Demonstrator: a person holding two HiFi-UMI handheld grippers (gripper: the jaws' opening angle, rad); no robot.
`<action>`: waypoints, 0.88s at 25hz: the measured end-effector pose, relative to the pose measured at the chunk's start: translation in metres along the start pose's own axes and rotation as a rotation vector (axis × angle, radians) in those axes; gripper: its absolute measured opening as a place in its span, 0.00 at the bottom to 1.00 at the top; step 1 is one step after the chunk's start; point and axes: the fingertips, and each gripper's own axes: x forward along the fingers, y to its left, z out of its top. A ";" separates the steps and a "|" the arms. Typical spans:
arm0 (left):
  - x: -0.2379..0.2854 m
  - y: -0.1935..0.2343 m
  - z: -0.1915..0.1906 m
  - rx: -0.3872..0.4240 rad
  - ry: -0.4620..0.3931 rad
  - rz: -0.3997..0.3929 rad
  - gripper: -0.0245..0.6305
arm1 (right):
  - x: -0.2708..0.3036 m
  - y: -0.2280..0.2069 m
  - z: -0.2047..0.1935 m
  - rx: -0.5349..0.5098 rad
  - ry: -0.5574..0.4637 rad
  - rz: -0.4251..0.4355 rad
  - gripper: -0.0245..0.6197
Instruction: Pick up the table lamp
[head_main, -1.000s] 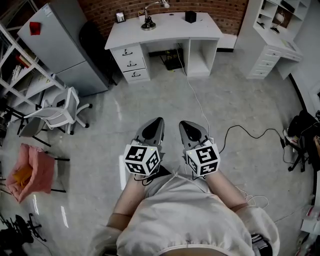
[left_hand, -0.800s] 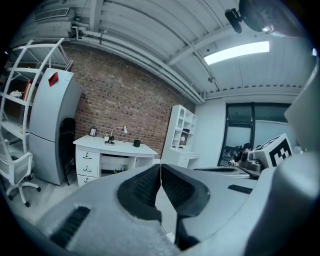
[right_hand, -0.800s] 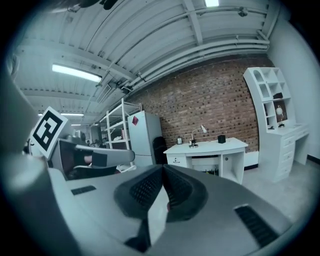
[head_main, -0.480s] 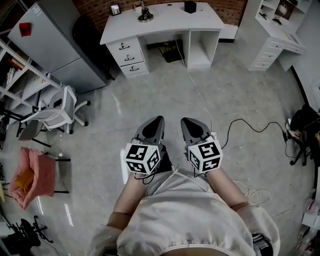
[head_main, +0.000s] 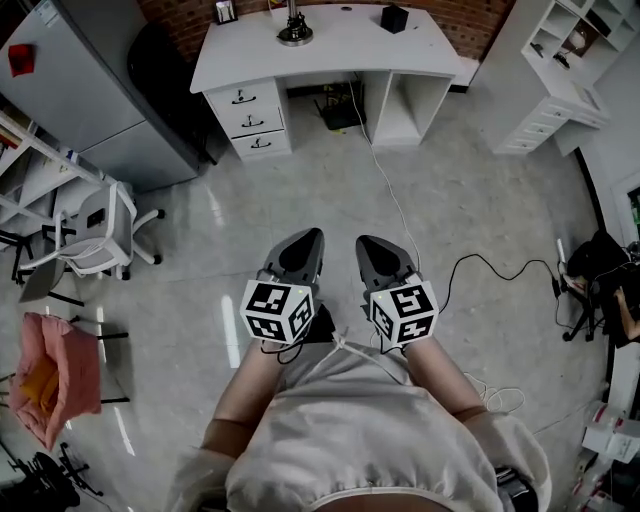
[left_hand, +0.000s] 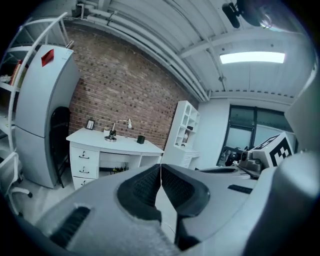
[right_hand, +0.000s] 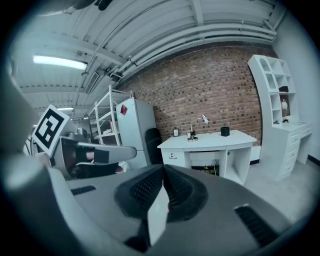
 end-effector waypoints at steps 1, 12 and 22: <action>0.007 0.014 0.009 0.015 0.003 -0.005 0.07 | 0.017 0.002 0.007 -0.002 0.004 0.000 0.08; 0.068 0.168 0.090 0.009 0.010 -0.039 0.07 | 0.176 0.014 0.079 0.026 -0.008 -0.021 0.08; 0.101 0.240 0.108 -0.012 -0.003 0.031 0.07 | 0.255 -0.001 0.092 -0.019 0.042 0.019 0.08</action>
